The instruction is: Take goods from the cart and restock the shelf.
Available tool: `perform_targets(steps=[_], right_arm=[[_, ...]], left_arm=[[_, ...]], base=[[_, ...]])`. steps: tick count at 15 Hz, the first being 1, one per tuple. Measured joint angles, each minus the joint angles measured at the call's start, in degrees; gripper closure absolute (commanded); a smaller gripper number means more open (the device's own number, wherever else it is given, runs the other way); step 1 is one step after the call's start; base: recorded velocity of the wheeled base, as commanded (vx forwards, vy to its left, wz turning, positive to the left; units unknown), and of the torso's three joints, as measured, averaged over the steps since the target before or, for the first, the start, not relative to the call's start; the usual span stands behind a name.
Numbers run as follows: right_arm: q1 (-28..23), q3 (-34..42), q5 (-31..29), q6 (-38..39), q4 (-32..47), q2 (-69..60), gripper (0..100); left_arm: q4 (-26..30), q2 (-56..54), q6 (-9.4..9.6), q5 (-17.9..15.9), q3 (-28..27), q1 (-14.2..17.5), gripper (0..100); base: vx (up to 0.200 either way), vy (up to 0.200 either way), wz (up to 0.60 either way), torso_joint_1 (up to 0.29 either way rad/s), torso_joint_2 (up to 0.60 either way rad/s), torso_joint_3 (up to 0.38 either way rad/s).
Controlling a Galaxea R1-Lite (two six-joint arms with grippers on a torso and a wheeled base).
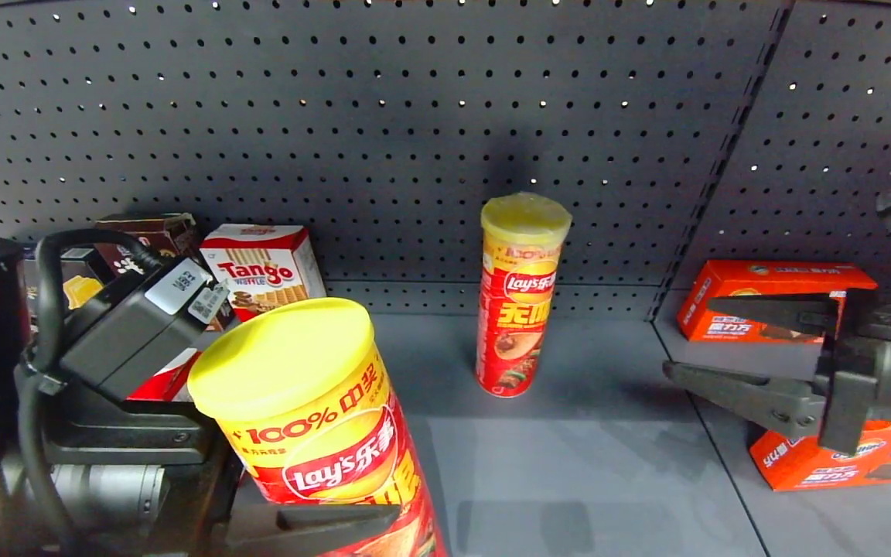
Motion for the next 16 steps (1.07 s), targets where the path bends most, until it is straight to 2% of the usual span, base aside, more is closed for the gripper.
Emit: perform_targets(steps=[6,9,16], right_arm=[[0.55,-6.75,-0.68,-3.91,-0.83,11.41,0],[0.74,-9.16,-0.44,-4.11,-4.35,16.13,0],[1.43,-11.47,1.65,-4.13,-8.66,23.19,0]], left_arm=[[0.00,-0.06,0.05,0.00,-0.10,-0.26,100],[0.00,-0.06,0.05,0.00,-0.07,-0.28,100],[-0.02,-0.06,0.05,-0.02,-0.24,-0.37,100]], base=[[0.000,0.000,0.00,0.000,0.00,0.000],[0.000,0.000,0.00,0.000,0.00,0.000],[0.000,0.000,0.00,0.000,0.00,0.000]])
